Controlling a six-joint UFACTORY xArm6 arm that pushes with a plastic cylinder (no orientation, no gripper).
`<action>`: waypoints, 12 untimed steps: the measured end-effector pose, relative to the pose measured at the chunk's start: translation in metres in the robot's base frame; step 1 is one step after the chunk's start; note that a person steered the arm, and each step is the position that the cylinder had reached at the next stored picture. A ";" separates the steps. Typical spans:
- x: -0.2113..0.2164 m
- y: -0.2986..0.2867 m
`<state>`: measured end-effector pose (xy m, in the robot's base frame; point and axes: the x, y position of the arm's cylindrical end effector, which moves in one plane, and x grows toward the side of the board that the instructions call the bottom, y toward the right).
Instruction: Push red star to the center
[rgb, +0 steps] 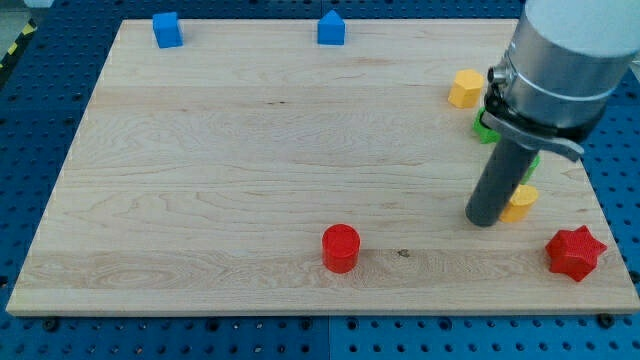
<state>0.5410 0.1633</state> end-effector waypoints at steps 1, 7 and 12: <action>0.041 0.000; 0.066 0.147; 0.050 0.075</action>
<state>0.5911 0.2380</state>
